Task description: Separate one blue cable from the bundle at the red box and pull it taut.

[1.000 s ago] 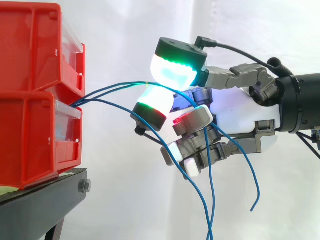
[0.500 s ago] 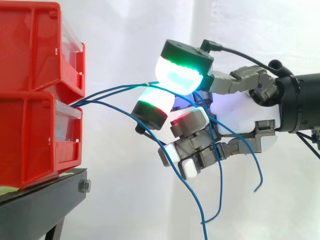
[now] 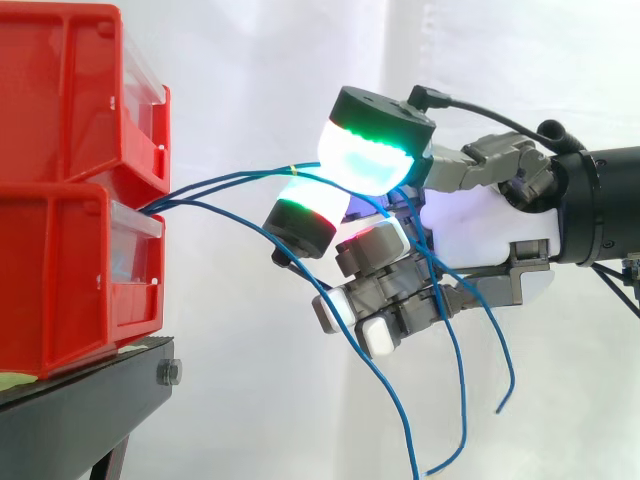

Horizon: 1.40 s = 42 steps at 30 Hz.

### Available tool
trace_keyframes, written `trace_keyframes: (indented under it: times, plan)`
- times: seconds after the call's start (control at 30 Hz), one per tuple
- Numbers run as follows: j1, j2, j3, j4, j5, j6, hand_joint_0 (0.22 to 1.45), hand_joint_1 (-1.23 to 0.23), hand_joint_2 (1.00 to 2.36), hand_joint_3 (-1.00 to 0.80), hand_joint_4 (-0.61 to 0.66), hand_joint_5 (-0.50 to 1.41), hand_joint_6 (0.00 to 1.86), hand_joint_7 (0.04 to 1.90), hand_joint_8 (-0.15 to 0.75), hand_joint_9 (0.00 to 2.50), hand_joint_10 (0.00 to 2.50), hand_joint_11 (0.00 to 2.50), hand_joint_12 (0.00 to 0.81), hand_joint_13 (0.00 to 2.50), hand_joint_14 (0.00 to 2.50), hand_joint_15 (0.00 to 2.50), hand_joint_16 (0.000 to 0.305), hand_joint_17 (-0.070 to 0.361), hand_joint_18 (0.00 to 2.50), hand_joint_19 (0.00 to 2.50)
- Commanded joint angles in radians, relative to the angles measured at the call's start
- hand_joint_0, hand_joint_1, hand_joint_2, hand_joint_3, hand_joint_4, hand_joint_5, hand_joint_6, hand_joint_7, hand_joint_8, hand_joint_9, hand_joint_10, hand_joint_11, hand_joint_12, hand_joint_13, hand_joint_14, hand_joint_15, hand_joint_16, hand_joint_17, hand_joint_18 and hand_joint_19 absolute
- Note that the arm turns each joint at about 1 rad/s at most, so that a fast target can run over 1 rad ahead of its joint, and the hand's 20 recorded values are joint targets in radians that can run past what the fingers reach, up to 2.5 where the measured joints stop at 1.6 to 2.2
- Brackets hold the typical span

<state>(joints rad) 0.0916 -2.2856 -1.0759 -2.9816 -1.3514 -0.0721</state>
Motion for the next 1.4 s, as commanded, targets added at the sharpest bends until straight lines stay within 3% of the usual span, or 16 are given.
trace_keyframes:
  times: [0.0,0.4,0.7,1.1,1.37]
  plan:
    - [-0.001,0.0,0.001,0.001,0.0,0.0,0.59,-0.71,1.0,-0.5,0.07,-0.17,0.88,1.16,0.342,1.21,0.03,1.21,0.381,0.85,0.02,0.62,0.046,0.105,0.83,0.75]
    - [0.0,0.0,-0.001,0.001,-0.002,-0.002,0.6,-0.47,1.0,-0.5,0.07,-0.12,0.79,1.2,0.328,1.25,0.03,1.08,0.378,0.86,0.02,0.62,0.046,0.104,0.84,0.78]
    - [0.002,0.0,-0.001,0.001,-0.002,-0.003,0.59,-0.44,1.0,-0.5,0.09,-0.12,0.77,1.24,0.333,1.26,0.03,1.09,0.38,0.85,0.02,0.61,0.047,0.105,0.85,0.78]
    - [0.003,0.0,-0.001,0.003,-0.002,-0.005,0.69,-0.89,1.0,-0.48,0.11,-0.18,0.85,1.2,0.335,1.13,0.03,1.18,0.392,0.8,0.02,0.62,0.048,0.107,0.81,0.77]
    - [0.005,0.0,-0.001,0.003,-0.002,-0.005,0.75,-0.96,1.0,-0.5,0.12,-0.2,0.87,1.16,0.331,1.06,0.03,1.17,0.393,0.76,0.02,0.59,0.048,0.108,0.79,0.73]
